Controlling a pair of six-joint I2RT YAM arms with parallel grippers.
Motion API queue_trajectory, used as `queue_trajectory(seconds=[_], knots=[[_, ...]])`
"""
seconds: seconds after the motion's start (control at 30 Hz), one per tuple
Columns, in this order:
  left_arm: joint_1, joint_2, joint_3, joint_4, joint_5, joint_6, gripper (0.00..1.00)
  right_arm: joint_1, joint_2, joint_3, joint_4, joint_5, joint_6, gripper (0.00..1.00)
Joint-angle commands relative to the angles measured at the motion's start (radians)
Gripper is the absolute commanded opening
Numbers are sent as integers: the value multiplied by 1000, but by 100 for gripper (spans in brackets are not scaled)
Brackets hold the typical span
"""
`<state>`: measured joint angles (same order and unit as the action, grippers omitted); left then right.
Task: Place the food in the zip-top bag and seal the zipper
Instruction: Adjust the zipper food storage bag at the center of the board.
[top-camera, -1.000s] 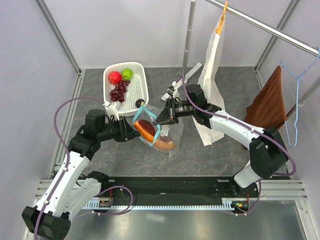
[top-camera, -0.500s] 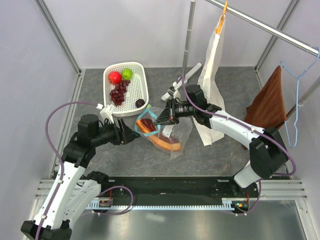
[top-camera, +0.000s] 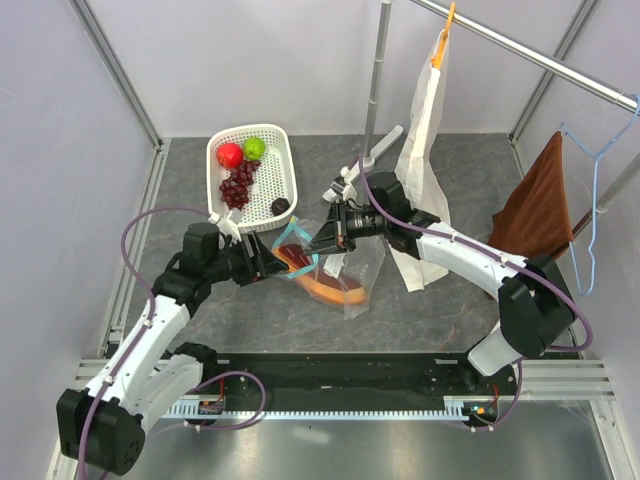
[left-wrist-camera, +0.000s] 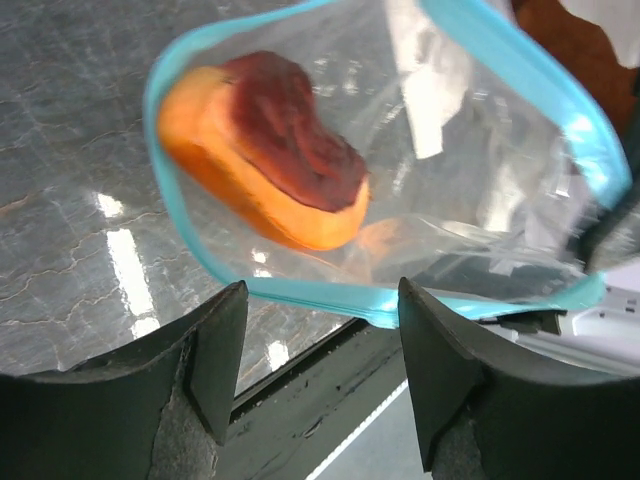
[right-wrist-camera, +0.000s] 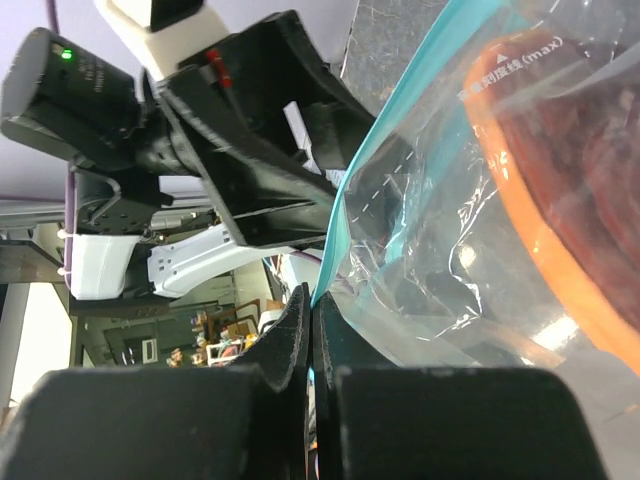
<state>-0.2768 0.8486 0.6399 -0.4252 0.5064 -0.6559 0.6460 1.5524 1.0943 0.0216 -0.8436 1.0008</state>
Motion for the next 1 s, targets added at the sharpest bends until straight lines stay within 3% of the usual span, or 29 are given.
queue_trajectory(seconds=[0.0, 0.2, 0.33, 0.5, 0.67, 0.97], knots=[[10, 13, -46, 132, -42, -82, 69, 7, -31, 36, 23, -8, -18, 0], [57, 26, -36, 148, 9, -38, 65, 20, -20, 42, 17, -17, -47, 0], [154, 53, 4, 39, 24, 100, 63, 20, -29, 49, -3, -20, -70, 0], [274, 86, 1, -30, 151, 179, 66, 20, -44, 76, -14, -12, -88, 0], [306, 35, -22, -41, 340, 131, 59, 21, -48, 96, -15, -6, -90, 0], [307, 44, -60, 84, 348, 12, 61, 20, -40, 111, -17, -17, -80, 0]])
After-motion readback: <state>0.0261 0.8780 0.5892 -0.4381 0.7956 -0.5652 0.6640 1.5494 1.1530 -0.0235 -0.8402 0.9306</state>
